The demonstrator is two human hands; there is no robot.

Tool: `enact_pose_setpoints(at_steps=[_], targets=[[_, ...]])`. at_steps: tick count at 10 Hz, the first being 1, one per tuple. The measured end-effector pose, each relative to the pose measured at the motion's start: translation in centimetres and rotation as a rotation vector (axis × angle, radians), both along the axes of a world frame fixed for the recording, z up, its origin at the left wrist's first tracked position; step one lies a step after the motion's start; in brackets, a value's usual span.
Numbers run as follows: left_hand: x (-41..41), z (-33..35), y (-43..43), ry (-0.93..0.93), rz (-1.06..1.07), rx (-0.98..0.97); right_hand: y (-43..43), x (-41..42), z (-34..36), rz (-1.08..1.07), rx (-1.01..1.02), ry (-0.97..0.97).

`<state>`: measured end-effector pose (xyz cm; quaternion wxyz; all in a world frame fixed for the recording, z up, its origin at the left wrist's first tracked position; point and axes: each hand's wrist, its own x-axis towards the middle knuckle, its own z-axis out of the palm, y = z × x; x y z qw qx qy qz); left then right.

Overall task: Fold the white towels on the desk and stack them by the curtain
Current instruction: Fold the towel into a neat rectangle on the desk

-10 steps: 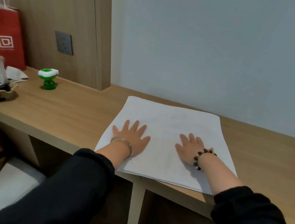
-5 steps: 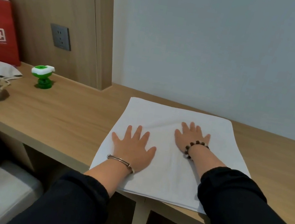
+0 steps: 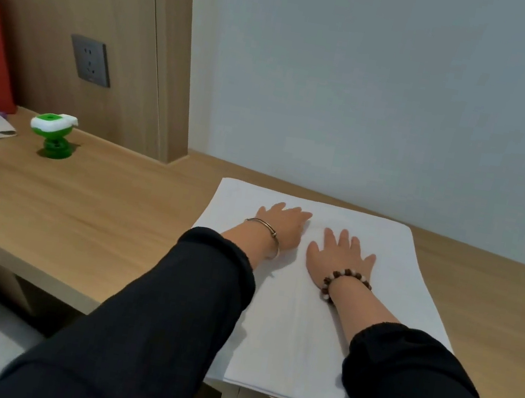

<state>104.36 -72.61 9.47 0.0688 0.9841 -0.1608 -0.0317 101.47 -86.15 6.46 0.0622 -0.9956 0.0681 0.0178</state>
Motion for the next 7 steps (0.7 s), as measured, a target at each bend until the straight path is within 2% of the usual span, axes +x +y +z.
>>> enact_pose_setpoints(at_steps=[1,4,5,6,7], targets=[[1.6,-1.6,0.6,0.065,-0.027,0.087,-0.1,0.1,-0.2,0.002,-0.005,-0.014],[4.6,-2.2,8.5,0.103,0.318,0.129,-0.3,0.4,-0.7,0.016,-0.004,-0.028],[4.0,-1.6,8.4,0.020,0.381,0.283,-0.2,0.4,-0.7,0.012,0.003,-0.027],[1.9,-1.2,6.0,-0.081,0.180,0.223,-0.2,0.4,-0.5,0.009,0.005,-0.025],[-1.3,-2.3,4.1,-0.002,-0.091,0.135,-0.1,0.3,-0.4,0.006,0.011,-0.016]])
